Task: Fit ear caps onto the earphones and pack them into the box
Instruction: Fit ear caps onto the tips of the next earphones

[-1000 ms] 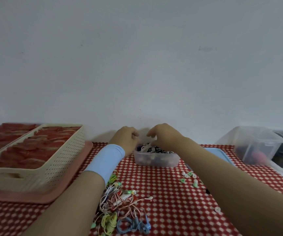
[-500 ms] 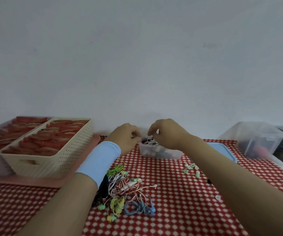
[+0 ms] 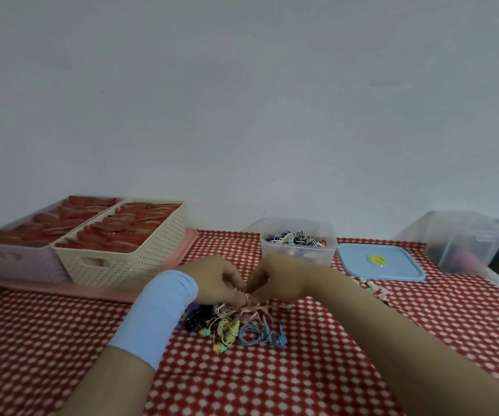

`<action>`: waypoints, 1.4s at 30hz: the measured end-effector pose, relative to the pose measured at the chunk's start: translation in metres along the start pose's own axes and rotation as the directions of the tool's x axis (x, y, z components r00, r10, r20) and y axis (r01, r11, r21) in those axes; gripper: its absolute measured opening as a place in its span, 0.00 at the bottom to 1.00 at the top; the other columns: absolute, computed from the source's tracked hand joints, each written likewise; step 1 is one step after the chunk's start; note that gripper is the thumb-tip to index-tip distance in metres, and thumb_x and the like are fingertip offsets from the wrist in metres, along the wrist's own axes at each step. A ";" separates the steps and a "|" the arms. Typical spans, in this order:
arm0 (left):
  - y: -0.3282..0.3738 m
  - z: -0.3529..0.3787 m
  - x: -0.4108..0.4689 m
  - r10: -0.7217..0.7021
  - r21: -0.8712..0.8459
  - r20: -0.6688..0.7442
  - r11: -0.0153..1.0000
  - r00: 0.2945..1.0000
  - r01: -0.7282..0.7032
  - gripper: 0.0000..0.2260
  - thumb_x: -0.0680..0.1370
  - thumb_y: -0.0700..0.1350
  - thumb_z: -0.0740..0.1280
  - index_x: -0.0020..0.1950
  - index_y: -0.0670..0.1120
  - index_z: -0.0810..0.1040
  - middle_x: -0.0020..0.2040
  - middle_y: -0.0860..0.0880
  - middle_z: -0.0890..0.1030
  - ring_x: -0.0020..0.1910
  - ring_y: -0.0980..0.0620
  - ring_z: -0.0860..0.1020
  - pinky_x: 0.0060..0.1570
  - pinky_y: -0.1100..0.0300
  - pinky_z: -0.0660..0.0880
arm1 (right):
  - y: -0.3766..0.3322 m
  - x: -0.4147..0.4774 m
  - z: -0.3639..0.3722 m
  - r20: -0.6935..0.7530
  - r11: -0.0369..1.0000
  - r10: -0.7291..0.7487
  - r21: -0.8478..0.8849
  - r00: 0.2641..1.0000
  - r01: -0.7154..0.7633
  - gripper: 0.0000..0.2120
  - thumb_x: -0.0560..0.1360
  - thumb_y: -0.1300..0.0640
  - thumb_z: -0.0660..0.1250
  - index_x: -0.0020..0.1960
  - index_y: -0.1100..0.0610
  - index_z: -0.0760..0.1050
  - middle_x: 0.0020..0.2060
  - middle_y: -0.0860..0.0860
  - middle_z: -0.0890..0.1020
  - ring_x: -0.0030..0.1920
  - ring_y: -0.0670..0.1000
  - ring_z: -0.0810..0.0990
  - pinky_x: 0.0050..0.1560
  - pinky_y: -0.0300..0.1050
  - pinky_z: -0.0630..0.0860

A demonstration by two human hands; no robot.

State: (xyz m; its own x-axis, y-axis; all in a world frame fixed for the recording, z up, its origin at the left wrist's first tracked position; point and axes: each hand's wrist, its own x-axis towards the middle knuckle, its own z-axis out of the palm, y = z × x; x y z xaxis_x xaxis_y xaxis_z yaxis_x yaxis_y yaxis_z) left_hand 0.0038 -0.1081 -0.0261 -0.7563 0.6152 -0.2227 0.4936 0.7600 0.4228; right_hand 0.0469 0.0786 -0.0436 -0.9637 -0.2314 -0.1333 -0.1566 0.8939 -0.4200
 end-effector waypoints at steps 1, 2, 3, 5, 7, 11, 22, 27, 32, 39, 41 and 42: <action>-0.001 0.001 -0.001 -0.006 0.033 0.010 0.999 1.000 0.005 0.16 0.69 0.57 0.76 0.56 0.58 0.83 0.48 0.62 0.80 0.50 0.59 0.78 0.53 0.62 0.74 | 0.001 -0.001 0.000 -0.039 1.000 0.009 0.005 0.999 -0.008 0.10 0.76 0.50 0.74 0.56 0.50 0.86 0.50 0.46 0.88 0.48 0.45 0.83 0.58 0.47 0.80; -0.002 0.001 -0.002 -0.010 0.062 0.005 0.998 1.000 0.009 0.18 0.69 0.57 0.77 0.57 0.59 0.82 0.49 0.62 0.79 0.50 0.59 0.77 0.53 0.62 0.73 | 0.003 -0.001 -0.001 -0.078 1.000 0.021 0.002 0.997 -0.021 0.08 0.76 0.51 0.74 0.54 0.50 0.86 0.48 0.46 0.88 0.47 0.44 0.83 0.56 0.47 0.80; -0.003 0.003 -0.002 -0.007 0.069 -0.015 0.998 1.000 0.008 0.17 0.69 0.56 0.77 0.57 0.59 0.83 0.50 0.62 0.79 0.50 0.60 0.77 0.52 0.62 0.72 | 0.004 -0.002 -0.002 -0.108 0.999 0.034 -0.010 0.994 -0.035 0.07 0.77 0.51 0.73 0.52 0.49 0.87 0.48 0.46 0.88 0.47 0.44 0.83 0.56 0.47 0.80; -0.001 0.004 -0.001 0.014 0.043 -0.056 0.999 0.998 -0.012 0.12 0.71 0.55 0.75 0.55 0.58 0.84 0.49 0.62 0.80 0.47 0.63 0.77 0.49 0.64 0.71 | 0.005 -0.005 -0.004 -0.134 0.999 0.039 -0.015 0.990 -0.041 0.07 0.77 0.53 0.71 0.52 0.48 0.86 0.50 0.44 0.87 0.50 0.43 0.82 0.57 0.46 0.80; 0.001 0.005 -0.002 0.045 0.023 -0.094 0.999 0.995 -0.043 0.07 0.75 0.54 0.72 0.52 0.55 0.85 0.46 0.63 0.80 0.45 0.64 0.76 0.48 0.64 0.72 | 0.003 -0.009 -0.005 -0.110 0.999 0.017 0.036 0.994 -0.013 0.11 0.76 0.53 0.70 0.57 0.47 0.85 0.55 0.43 0.86 0.54 0.42 0.82 0.58 0.42 0.78; 0.008 0.004 -0.003 0.072 0.041 -0.184 0.997 0.980 -0.066 0.09 0.79 0.54 0.67 0.43 0.54 0.84 0.45 0.55 0.82 0.44 0.56 0.79 0.40 0.59 0.70 | 0.000 -0.014 -0.007 -0.046 0.983 -0.022 0.180 0.999 0.030 0.15 0.77 0.53 0.68 0.63 0.48 0.82 0.57 0.45 0.85 0.51 0.38 0.79 0.49 0.32 0.71; 0.024 -0.010 0.005 -0.009 -0.286 -0.268 0.956 0.963 -0.071 0.21 0.81 0.58 0.58 0.53 0.42 0.80 0.40 0.45 0.86 0.37 0.53 0.84 0.50 0.52 0.78 | 0.016 -0.026 -0.018 -0.186 0.730 0.022 0.674 0.982 0.112 0.09 0.81 0.63 0.67 0.59 0.65 0.80 0.42 0.61 0.85 0.40 0.52 0.83 0.48 0.50 0.79; 0.041 -0.011 0.006 0.001 -0.499 -0.189 0.861 0.982 -0.097 0.16 0.79 0.59 0.64 0.54 0.48 0.81 0.44 0.47 0.86 0.39 0.51 0.84 0.48 0.54 0.82 | 0.020 -0.034 -0.027 -0.192 0.646 0.128 0.761 0.973 0.065 0.10 0.82 0.58 0.66 0.57 0.64 0.81 0.38 0.53 0.84 0.33 0.49 0.81 0.37 0.44 0.79; 0.055 -0.005 0.016 -0.006 -0.646 -0.173 0.755 0.985 -0.109 0.09 0.77 0.37 0.69 0.58 0.42 0.79 0.50 0.42 0.83 0.42 0.47 0.84 0.48 0.49 0.82 | 0.031 -0.046 -0.033 -0.144 0.651 0.174 0.759 0.974 -0.005 0.13 0.83 0.52 0.65 0.54 0.62 0.81 0.39 0.52 0.85 0.30 0.50 0.76 0.33 0.42 0.73; 0.080 0.012 0.037 0.009 -0.485 -0.156 0.870 0.988 -0.084 0.09 0.80 0.40 0.64 0.56 0.42 0.82 0.48 0.50 0.81 0.34 0.53 0.81 0.36 0.61 0.79 | 0.066 -0.079 -0.046 0.084 0.664 0.220 0.717 0.972 -0.212 0.11 0.81 0.61 0.60 0.53 0.66 0.80 0.45 0.57 0.83 0.34 0.51 0.75 0.34 0.44 0.72; 0.088 0.021 0.044 0.039 -0.345 -0.176 0.933 0.984 -0.099 0.08 0.80 0.43 0.63 0.48 0.43 0.82 0.45 0.51 0.80 0.34 0.51 0.81 0.36 0.59 0.76 | 0.083 -0.088 -0.046 0.082 0.728 0.267 0.635 0.960 -0.256 0.14 0.76 0.70 0.60 0.55 0.67 0.82 0.49 0.62 0.85 0.39 0.53 0.78 0.40 0.49 0.75; 0.092 0.026 0.048 0.058 -0.249 -0.180 0.963 0.982 -0.102 0.10 0.79 0.44 0.62 0.42 0.42 0.79 0.41 0.49 0.79 0.35 0.48 0.79 0.38 0.57 0.73 | 0.090 -0.092 -0.046 0.076 0.755 0.292 0.594 0.953 -0.279 0.17 0.73 0.73 0.60 0.56 0.64 0.83 0.52 0.64 0.85 0.42 0.55 0.79 0.45 0.52 0.77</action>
State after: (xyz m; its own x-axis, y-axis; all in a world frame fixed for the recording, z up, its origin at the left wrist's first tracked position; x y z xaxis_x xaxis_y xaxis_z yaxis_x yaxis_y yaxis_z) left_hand 0.0240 -0.0031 -0.0210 -0.7915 0.6101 -0.0363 0.4458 0.6170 0.6485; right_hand 0.1116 0.1976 -0.0281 -0.9479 0.0108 -0.3182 0.2787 0.5112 -0.8130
